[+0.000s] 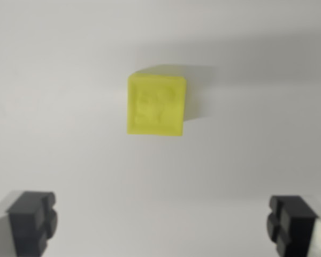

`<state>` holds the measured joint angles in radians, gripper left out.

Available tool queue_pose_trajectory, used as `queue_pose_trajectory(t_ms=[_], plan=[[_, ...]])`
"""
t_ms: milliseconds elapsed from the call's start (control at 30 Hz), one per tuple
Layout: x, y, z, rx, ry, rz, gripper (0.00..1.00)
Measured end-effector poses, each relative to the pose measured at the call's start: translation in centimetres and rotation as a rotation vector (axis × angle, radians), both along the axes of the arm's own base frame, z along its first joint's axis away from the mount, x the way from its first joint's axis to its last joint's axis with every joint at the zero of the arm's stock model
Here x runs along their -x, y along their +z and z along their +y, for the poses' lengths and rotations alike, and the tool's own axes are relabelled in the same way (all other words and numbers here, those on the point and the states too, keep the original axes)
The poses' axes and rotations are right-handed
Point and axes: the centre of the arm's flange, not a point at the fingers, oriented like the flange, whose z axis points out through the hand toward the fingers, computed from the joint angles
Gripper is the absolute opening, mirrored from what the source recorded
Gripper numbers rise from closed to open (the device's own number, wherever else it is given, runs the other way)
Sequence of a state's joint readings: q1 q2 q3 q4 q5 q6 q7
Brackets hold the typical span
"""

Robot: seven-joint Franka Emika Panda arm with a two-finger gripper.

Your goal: Pick yellow cube

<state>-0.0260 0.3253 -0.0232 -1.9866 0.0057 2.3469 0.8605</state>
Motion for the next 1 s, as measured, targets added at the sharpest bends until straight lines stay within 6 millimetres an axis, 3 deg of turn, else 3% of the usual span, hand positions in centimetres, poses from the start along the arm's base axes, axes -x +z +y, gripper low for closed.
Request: queue_pose_trajectory(t_ms=[1000], plan=[[-0.9,-7.5,0.4,-0.002,0.006,0.019,1.00]])
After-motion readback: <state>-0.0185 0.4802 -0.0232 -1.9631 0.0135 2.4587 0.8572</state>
